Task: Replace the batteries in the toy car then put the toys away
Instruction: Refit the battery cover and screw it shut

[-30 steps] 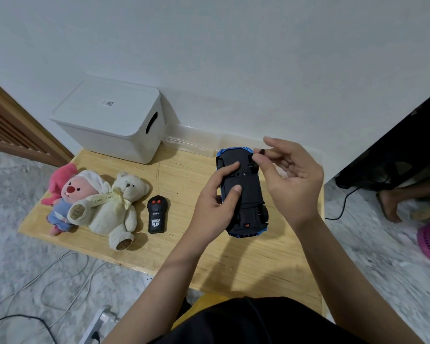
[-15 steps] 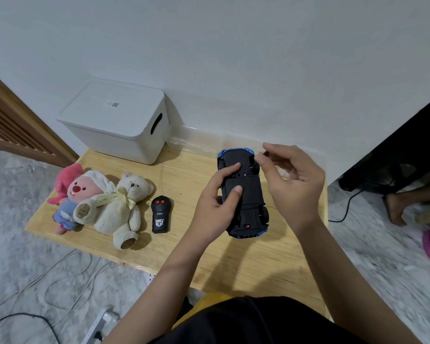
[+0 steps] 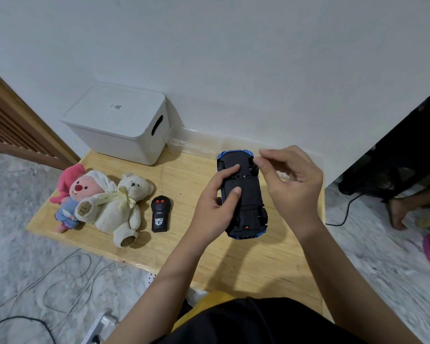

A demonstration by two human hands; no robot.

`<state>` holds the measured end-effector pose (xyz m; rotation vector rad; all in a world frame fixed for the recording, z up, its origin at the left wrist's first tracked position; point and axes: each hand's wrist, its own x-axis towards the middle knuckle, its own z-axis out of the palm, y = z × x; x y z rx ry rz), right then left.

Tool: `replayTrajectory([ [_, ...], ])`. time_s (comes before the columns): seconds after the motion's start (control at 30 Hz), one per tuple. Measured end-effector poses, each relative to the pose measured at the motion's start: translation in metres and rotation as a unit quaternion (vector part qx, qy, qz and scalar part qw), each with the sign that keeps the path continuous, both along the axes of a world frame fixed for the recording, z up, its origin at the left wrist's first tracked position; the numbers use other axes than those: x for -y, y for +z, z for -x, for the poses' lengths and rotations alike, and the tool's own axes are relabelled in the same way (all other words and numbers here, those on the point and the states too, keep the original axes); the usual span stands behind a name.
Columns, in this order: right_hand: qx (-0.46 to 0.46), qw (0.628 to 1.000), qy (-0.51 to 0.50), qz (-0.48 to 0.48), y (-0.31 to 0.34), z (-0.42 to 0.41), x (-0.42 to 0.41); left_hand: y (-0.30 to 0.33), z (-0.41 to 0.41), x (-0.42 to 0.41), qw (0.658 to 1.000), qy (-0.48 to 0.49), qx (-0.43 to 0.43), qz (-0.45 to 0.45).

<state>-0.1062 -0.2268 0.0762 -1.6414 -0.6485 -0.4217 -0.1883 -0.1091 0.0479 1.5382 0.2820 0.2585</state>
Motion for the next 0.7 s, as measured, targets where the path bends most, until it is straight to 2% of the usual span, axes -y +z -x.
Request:
replayTrajectory([
  [0.1,0.005,1.0,0.023,0.015,0.0,0.003,0.005,0.001,0.003,0.002,1.0,0.001,0.001,0.003],
  [0.27,-0.048,0.998,0.047,0.012,0.004,0.01,0.006,-0.001,0.005,0.004,1.0,0.005,-0.001,-0.001],
  [0.53,-0.081,0.995,0.006,-0.059,0.004,0.017,0.003,-0.002,0.012,0.01,1.0,0.002,0.001,-0.004],
  [0.7,-0.025,0.999,0.018,-0.024,-0.005,0.017,0.009,-0.001,0.016,0.011,1.0,0.005,-0.001,-0.001],
])
